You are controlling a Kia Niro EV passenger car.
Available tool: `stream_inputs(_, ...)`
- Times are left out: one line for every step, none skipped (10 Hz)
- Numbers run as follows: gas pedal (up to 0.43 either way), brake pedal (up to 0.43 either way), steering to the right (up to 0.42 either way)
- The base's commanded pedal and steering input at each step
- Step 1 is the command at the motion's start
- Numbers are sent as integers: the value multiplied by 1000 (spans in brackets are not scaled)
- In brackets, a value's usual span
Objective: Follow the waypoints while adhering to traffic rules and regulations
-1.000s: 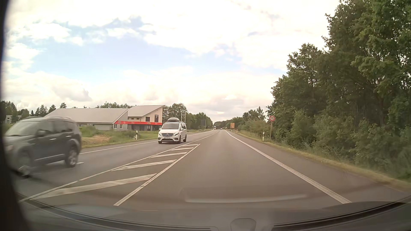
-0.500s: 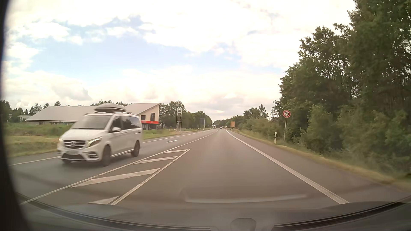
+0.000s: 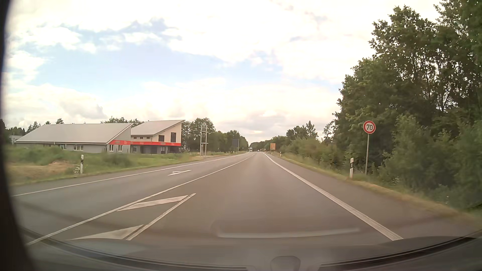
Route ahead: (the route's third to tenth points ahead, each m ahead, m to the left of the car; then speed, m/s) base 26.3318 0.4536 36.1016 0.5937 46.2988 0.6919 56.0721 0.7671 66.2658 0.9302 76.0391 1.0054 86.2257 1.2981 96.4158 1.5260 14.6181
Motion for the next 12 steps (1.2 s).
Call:
stream_inputs(378, 6, 3)
stream_inputs(378, 6, 3)
stream_inputs(378, 6, 2)
stream_inputs(378, 6, 2)
stream_inputs(370, 6, 0)
stream_inputs(370, 6, 0)
stream_inputs(358, 6, 0)
stream_inputs(350, 6, -1)
stream_inputs(350, 6, -1)
stream_inputs(350, 6, -2)
stream_inputs(350, 6, -2)
stream_inputs(350, 6, -2)
